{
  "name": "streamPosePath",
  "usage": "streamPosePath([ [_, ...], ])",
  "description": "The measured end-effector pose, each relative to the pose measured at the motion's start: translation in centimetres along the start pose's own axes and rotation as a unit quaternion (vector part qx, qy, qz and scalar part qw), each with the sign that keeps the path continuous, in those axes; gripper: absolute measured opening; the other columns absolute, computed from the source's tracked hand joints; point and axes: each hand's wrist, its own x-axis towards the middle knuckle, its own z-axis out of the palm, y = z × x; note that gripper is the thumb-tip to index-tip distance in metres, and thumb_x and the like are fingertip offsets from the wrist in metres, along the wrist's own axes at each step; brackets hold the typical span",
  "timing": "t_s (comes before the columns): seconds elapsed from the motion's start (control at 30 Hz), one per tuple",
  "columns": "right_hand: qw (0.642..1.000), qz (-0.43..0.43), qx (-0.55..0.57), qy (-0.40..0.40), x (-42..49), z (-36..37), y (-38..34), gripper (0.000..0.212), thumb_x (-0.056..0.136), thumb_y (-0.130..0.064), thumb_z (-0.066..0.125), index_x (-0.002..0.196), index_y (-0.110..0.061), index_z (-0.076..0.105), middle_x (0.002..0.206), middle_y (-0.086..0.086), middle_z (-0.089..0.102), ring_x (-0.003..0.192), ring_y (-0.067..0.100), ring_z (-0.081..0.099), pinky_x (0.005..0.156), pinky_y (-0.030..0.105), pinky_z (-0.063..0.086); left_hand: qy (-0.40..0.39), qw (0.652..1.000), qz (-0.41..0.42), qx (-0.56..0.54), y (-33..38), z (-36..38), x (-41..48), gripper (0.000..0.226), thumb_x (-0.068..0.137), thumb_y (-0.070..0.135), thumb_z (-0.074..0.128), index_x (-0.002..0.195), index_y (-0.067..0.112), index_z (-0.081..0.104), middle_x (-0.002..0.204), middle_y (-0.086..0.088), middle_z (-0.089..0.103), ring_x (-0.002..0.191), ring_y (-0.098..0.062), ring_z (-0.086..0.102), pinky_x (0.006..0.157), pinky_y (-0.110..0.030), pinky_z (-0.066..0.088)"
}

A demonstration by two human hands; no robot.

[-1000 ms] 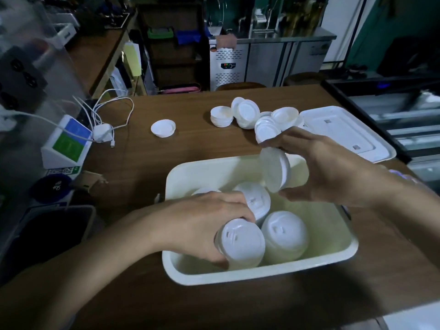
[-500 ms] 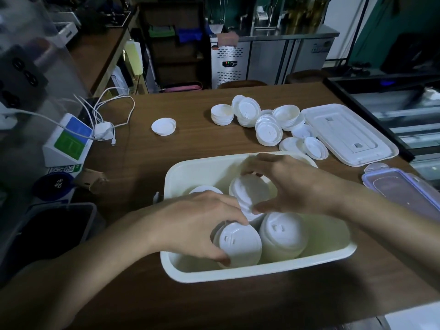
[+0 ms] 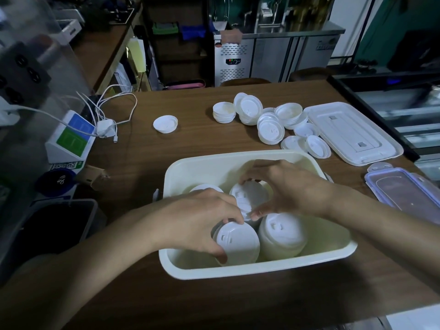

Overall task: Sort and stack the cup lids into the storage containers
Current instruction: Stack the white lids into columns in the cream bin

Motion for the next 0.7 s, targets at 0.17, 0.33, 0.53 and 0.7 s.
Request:
streamPosePath([
  [0.17, 1.0, -0.003, -0.008, 0.011, -0.2, 0.1, 0.4, 0.067, 0.067, -0.061, 0.086, 0.126, -0.043, 0.059, 0.128, -0.026, 0.053, 0.114, 0.003, 0.053, 0.085, 0.027, 0.046, 0.006, 1.0, 0.011, 0.01, 0.0, -0.1, 0.0, 0.059, 0.08, 0.052, 0.084, 0.134, 0.036, 0.067, 0.124, 0.019, 0.062, 0.119, -0.003, 0.046, 0.099, -0.024, 0.041],
  [0.33, 0.998, -0.038, 0.034, 0.021, -0.6, -0.2, 1.3, 0.068, 0.067, -0.07, 0.079, 0.125, -0.043, 0.057, 0.125, -0.027, 0.055, 0.115, 0.003, 0.056, 0.09, 0.034, 0.053, 0.018, 1.0, 0.012, -0.017, -0.4, -0.2, -0.3, 0.061, 0.078, 0.05, 0.087, 0.134, 0.038, 0.067, 0.12, 0.022, 0.063, 0.116, 0.001, 0.051, 0.097, -0.024, 0.046],
  [0.53, 0.989, -0.085, 0.078, 0.09, -0.8, -1.9, 1.5, 0.049, 0.081, -0.048, 0.083, 0.123, -0.029, 0.067, 0.113, -0.017, 0.065, 0.098, 0.0, 0.061, 0.078, 0.014, 0.047, 0.094, 0.99, 0.02, -0.107, -1.6, -2.0, -0.7, 0.048, 0.077, 0.05, 0.089, 0.12, 0.037, 0.074, 0.105, 0.022, 0.066, 0.104, -0.002, 0.064, 0.084, -0.019, 0.052],
  [0.7, 0.977, -0.088, 0.119, 0.153, 0.8, -3.4, 1.4, 0.039, 0.079, -0.042, 0.085, 0.113, -0.026, 0.073, 0.099, -0.014, 0.069, 0.083, 0.004, 0.06, 0.067, 0.009, 0.041, 0.195, 0.961, 0.032, -0.194, -3.8, -3.6, -0.3, 0.028, 0.08, 0.04, 0.089, 0.105, 0.033, 0.079, 0.095, 0.012, 0.073, 0.076, -0.019, 0.066, 0.065, -0.033, 0.052],
])
